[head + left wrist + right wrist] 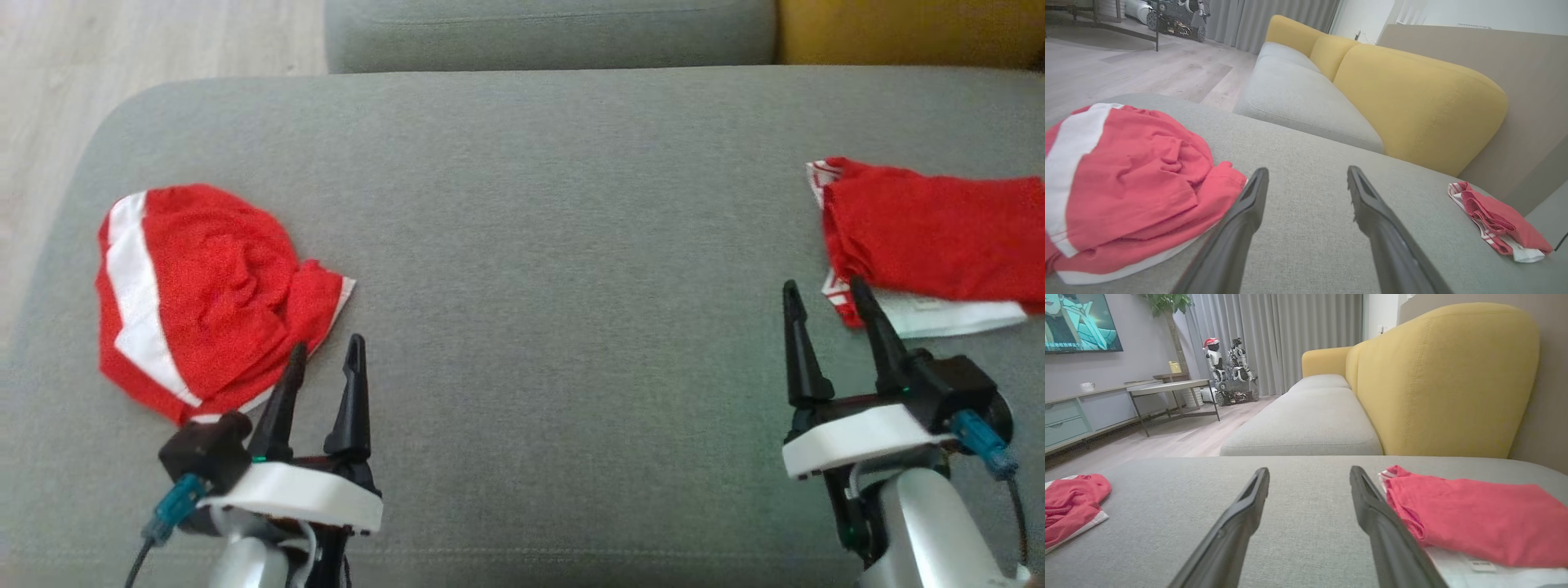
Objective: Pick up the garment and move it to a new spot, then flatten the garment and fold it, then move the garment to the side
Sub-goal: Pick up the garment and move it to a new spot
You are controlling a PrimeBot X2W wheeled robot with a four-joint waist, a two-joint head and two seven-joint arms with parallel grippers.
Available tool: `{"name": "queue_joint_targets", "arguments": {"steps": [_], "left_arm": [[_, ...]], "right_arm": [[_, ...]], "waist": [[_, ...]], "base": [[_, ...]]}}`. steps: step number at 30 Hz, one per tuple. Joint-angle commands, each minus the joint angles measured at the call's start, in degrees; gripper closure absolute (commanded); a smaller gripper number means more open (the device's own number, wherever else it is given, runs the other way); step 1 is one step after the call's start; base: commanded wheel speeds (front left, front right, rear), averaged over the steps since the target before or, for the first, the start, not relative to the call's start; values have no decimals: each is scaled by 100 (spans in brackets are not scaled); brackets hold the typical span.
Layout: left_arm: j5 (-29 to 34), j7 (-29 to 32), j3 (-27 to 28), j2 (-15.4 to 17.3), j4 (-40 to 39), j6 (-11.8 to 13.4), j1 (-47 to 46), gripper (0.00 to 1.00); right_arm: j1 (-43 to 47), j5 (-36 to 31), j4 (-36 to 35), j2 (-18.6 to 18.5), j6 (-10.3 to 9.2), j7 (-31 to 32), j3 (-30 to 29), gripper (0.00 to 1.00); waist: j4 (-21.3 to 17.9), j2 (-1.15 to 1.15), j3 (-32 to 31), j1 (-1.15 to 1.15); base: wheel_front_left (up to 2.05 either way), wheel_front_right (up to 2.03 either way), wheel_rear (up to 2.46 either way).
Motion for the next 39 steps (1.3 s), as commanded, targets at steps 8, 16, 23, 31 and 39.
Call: {"name": "queue_joint_targets", "arguments": {"steps": [8,16,23,31,39], "left_arm": [[-92,-29,425,38,-306,26,-338,0],[-80,-29,585,38,-353,10,-215,0],[-64,-29,710,38,-484,55,-47,0],[-100,-29,928,38,-638,173,8,0],[36,-29,1271,38,-483,142,-116,0]], "right_arm": [[-106,13,-283,11,-4,64,288,0],[-88,63,-245,11,-4,172,434,0],[-11,137,-215,12,-4,172,583,0],[-12,204,-167,12,-4,180,752,0],[-83,189,-176,12,-4,218,830,0]], "waist": [[739,0,25,0],[1471,0,-45,0],[1966,0,-119,0],[2210,0,-137,0],[2069,0,-1,0]], "base": [[0,0,0],[0,0,0],[0,0,0],[0,0,0],[0,0,0]]}}
